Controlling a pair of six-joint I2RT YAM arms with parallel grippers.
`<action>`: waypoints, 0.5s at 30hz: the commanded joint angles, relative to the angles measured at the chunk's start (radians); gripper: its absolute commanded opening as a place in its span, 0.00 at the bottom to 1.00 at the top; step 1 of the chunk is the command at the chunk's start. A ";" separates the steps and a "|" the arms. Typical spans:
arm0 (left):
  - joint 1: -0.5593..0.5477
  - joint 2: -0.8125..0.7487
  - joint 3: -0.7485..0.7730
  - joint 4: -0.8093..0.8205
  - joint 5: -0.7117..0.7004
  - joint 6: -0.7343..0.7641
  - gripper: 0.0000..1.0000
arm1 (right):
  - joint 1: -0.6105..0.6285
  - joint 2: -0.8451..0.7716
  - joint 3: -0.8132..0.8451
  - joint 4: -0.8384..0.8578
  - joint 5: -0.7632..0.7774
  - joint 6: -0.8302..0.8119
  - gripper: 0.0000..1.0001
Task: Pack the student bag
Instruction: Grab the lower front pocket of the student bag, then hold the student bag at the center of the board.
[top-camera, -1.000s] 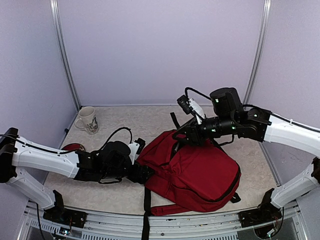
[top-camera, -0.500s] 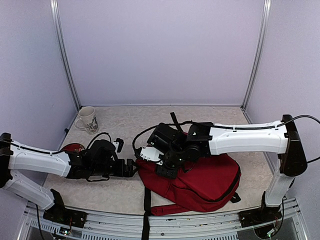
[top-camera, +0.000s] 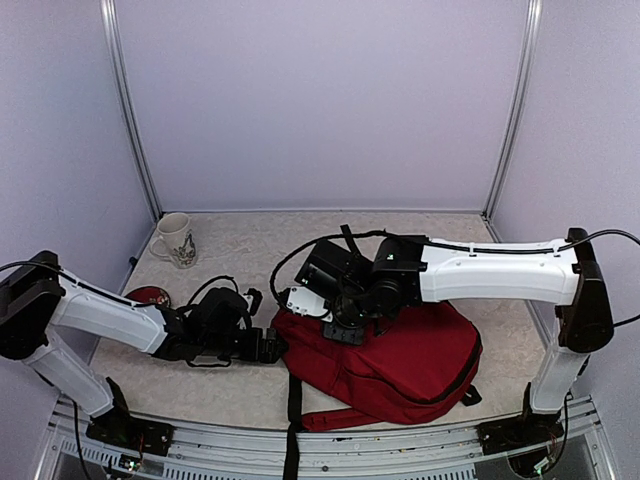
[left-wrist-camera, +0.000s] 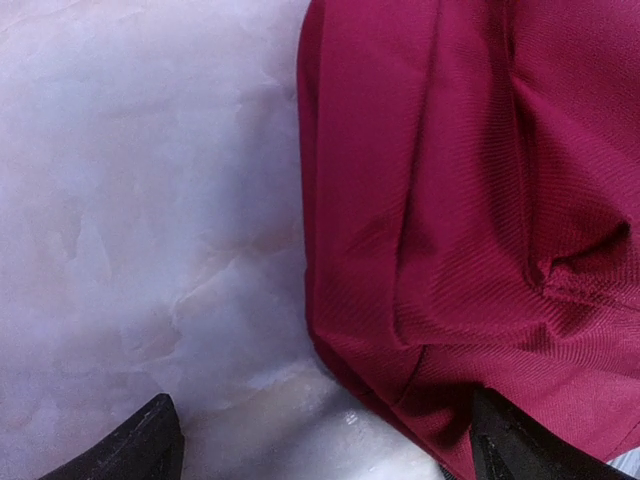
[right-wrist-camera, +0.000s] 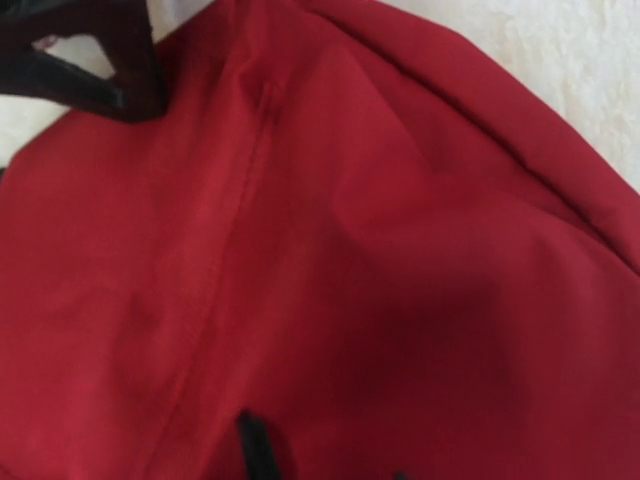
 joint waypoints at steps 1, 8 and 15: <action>-0.028 0.048 0.034 0.063 0.045 0.023 0.96 | 0.001 0.020 0.020 -0.032 0.044 -0.030 0.31; -0.093 0.116 0.120 0.020 -0.006 0.094 0.53 | 0.001 0.061 0.045 -0.022 0.035 -0.035 0.05; -0.085 0.099 0.117 -0.024 -0.056 0.109 0.00 | -0.021 -0.013 0.044 0.044 0.052 0.000 0.00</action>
